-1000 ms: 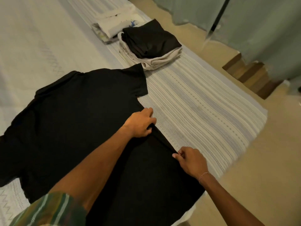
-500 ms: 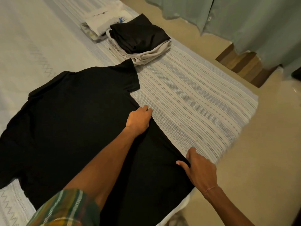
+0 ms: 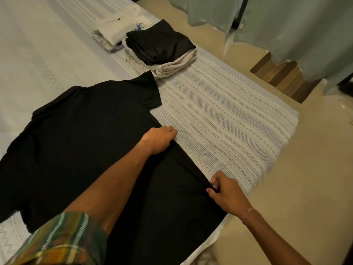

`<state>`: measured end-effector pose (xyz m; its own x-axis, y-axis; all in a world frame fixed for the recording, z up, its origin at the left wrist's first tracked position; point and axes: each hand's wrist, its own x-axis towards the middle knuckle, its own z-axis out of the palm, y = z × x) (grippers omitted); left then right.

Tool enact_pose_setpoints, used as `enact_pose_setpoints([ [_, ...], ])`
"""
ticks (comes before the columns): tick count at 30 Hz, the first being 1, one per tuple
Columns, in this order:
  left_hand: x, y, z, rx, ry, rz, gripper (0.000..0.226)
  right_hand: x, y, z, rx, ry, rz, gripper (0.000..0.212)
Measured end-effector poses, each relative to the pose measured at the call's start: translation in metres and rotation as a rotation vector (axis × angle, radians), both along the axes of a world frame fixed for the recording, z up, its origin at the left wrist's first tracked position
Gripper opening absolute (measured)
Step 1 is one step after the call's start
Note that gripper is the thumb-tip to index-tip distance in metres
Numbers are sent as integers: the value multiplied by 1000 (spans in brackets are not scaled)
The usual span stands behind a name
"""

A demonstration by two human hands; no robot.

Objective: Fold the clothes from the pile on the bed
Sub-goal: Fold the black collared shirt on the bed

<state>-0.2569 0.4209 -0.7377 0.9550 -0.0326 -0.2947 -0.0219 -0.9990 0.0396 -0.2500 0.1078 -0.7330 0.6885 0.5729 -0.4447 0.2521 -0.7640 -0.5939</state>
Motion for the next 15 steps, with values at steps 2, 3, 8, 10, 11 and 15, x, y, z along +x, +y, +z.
enact_pose_setpoints([
  [2, 0, 16, 7, 110, 15, -40, 28, -6, -2, 0, 12, -34, 8, 23],
  [3, 0, 24, 12, 174, 9, -50, 26, -8, -3, -1, 22, -58, -1, 23],
  [8, -12, 50, 30, 293, -70, 1, 20, -27, 3, 4, 9, -403, 26, 18],
  [10, -29, 56, 33, 284, -83, 2, 22, -45, 8, 13, 13, -490, 144, 30],
  [11, -39, 60, 34, 292, -95, -6, 24, -55, 11, 19, 14, -508, 221, 43],
  [15, -81, 76, 33, 374, -67, 22, 34, -105, 37, 29, -97, -541, 533, 88],
])
